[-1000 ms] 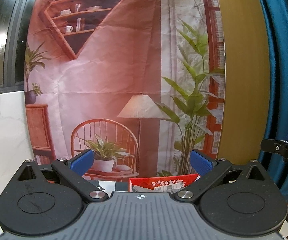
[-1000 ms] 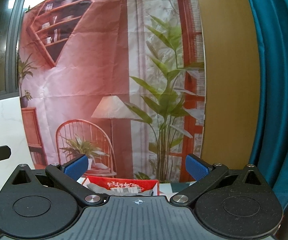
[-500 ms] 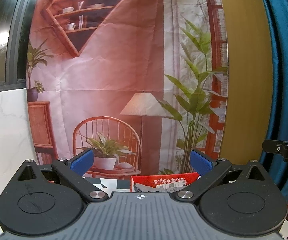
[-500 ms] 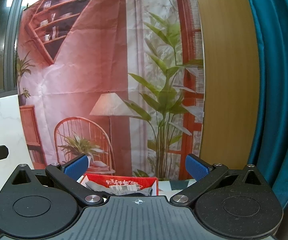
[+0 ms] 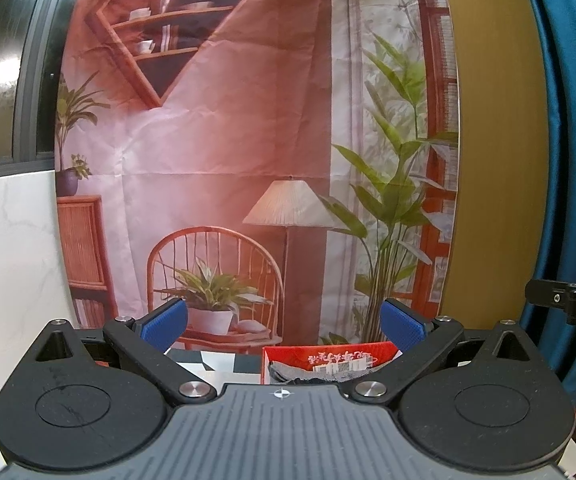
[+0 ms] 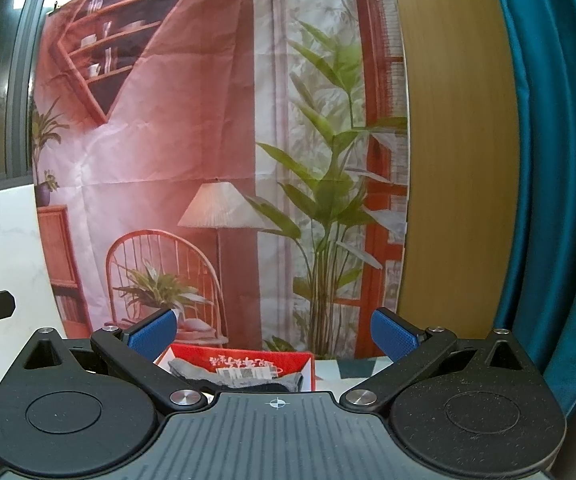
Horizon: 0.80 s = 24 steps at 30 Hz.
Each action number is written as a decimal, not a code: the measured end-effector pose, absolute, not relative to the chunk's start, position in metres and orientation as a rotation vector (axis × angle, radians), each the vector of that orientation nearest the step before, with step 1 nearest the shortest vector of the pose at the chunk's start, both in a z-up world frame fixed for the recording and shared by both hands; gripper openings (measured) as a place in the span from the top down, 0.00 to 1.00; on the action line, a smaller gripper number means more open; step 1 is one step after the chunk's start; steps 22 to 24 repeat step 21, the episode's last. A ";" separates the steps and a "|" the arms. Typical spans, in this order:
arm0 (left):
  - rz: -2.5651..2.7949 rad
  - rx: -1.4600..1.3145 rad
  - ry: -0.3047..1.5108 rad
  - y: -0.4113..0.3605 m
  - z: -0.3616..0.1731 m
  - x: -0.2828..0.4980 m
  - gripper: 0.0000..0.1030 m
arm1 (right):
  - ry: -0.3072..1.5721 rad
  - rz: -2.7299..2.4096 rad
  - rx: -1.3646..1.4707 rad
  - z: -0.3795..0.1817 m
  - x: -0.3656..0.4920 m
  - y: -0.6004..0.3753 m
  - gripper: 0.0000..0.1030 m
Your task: Organize soft objects
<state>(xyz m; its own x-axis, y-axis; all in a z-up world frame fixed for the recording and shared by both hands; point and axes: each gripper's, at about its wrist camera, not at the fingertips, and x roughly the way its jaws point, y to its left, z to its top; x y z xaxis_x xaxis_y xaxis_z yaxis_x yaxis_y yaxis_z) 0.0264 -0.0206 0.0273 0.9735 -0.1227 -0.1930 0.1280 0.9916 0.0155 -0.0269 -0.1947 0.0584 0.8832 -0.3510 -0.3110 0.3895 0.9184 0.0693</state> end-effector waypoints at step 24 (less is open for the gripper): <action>-0.129 0.002 0.223 -0.017 0.021 0.031 0.00 | 0.305 -0.387 0.126 0.055 -0.023 -0.195 0.00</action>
